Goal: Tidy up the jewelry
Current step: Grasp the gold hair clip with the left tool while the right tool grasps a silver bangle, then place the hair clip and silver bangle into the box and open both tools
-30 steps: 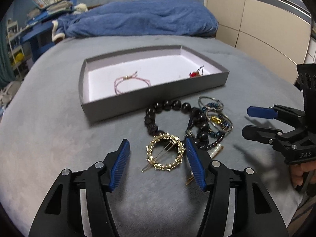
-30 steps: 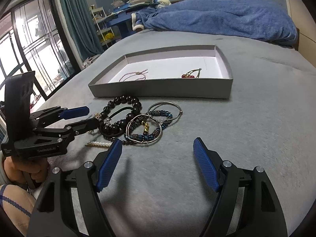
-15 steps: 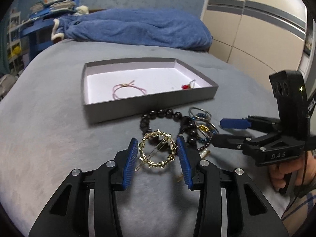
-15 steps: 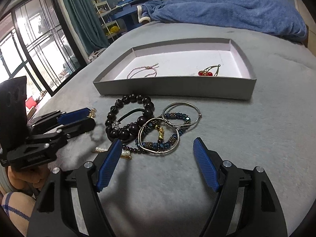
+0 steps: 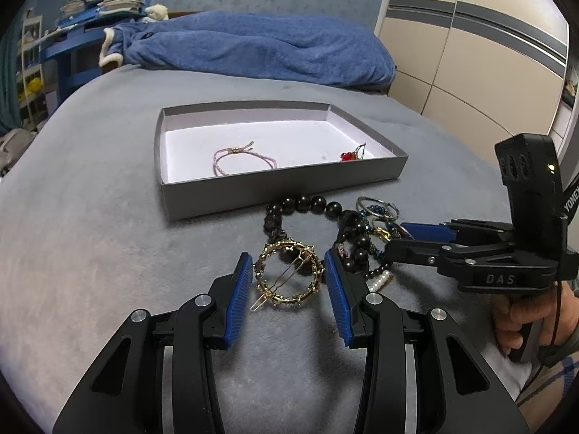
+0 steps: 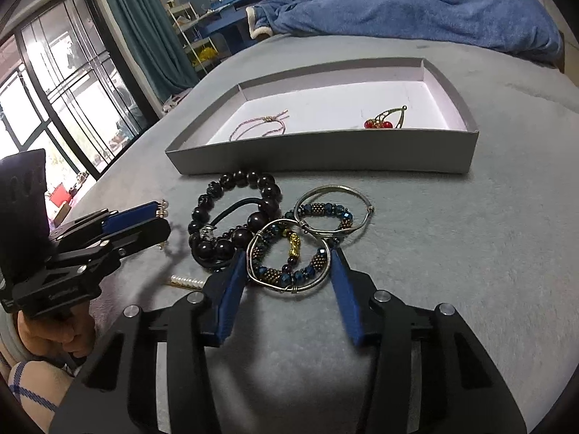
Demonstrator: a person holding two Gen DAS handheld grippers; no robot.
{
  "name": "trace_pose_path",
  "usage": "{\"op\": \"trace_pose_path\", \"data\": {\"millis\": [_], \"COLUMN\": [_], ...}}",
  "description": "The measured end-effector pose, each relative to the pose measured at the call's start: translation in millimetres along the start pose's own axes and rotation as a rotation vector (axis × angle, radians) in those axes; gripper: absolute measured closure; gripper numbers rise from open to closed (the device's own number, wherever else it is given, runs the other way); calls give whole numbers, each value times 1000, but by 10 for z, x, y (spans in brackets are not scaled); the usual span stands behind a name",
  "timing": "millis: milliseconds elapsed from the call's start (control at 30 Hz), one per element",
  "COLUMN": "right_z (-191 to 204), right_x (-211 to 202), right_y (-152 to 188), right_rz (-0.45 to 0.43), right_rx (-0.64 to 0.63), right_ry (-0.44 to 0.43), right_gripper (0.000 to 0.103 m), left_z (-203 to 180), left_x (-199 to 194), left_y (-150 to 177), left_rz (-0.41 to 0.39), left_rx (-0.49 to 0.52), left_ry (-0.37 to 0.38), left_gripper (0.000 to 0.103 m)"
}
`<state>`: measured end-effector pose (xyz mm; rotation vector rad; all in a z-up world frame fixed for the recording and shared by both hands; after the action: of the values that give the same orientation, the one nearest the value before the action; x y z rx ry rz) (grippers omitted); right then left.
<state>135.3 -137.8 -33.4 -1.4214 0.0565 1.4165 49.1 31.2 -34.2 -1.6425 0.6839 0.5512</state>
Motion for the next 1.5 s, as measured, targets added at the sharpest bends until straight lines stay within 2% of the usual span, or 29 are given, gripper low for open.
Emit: {"op": "trace_pose_path", "data": {"millis": [200,467,733,1000,1267,1500], "right_z": [30,56,19,-88,-162,-302], "right_x": [-161,-448,-432,-336,-204,-88], "right_y": [106,183,125,-153,-502,-864], "right_rz": [-47,-153,-148,-126,-138,-160], "right_rx": [6,5,17,-11,-34,-26], "right_ry": [-14,-87,-45,36,96,145], "right_gripper": [56,56,56,56,56,56], "left_z": [4,-4,-40,-2,81,114], "left_x": [-12,-46,-94,-126,-120,111], "left_y": [7,4,-27,-244,-697,-1000], "left_rz": [-8,-22,-41,-65,-115,-109], "left_rx": [-3,0,19,53,68,95], "left_ry": [2,8,-9,-69,-105,-133], "left_gripper": [60,60,60,60,60,60]}}
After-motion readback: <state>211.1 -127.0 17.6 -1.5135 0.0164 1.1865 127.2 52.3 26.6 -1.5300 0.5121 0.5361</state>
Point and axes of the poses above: each gripper's, at about its wrist camera, not at the fingertips, and x roughly the way its jaws point, z to its left, y to its underside, the point moved 2 cm from there along x, roughly the way its jaws point, and after that the axes turned 4 degrees about z, right-handed, at the moved point
